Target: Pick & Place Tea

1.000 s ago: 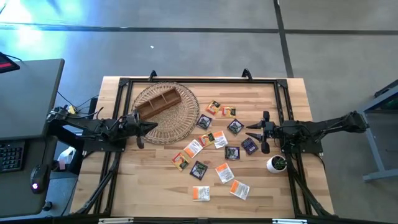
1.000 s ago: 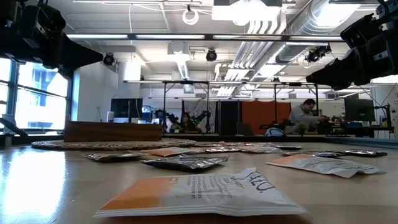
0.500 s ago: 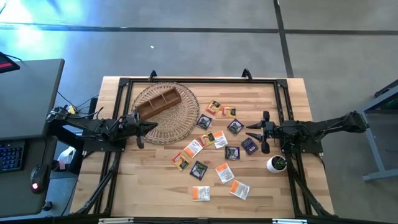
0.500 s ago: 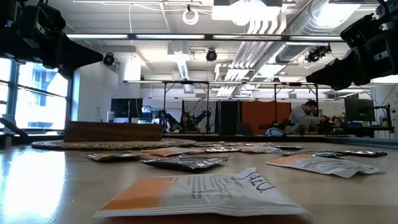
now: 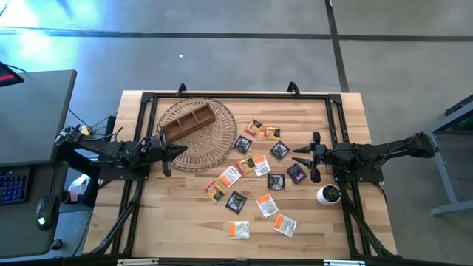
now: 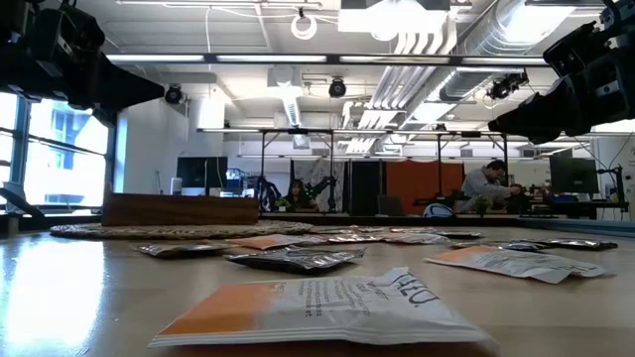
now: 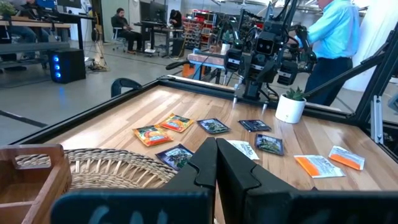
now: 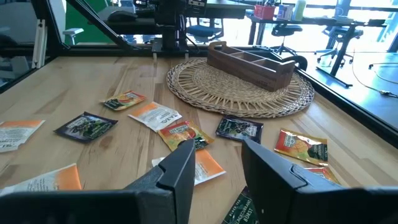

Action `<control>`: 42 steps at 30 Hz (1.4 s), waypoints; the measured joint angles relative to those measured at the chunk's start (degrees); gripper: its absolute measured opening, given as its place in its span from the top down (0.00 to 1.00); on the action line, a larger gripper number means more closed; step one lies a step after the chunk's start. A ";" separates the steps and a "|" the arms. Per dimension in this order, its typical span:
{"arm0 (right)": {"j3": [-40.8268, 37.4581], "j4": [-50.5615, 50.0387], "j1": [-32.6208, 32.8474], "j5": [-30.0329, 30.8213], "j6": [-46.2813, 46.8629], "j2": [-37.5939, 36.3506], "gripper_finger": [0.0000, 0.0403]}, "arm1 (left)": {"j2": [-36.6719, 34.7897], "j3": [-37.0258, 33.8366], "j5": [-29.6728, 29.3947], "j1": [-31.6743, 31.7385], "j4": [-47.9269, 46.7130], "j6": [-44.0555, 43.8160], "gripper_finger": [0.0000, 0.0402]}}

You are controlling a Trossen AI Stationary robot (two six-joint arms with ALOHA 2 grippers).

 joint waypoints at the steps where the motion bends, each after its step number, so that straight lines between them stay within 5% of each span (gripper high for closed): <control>1: 0.02 -0.01 -0.02 -0.02 0.00 0.02 0.68 | 0.02 0.00 0.00 0.02 0.02 0.00 1.00; 21: 0.01 2.17 -0.02 7.14 -0.48 0.02 0.68 | 0.00 0.01 -3.28 0.02 0.32 3.12 1.00; 33: 0.01 14.25 -0.28 25.54 5.20 0.74 0.68 | 0.14 0.00 -8.90 0.02 8.94 4.56 1.00; 42: 7.09 16.85 -8.28 19.61 4.16 9.00 0.68 | 0.23 0.00 -9.86 0.02 15.67 5.30 1.00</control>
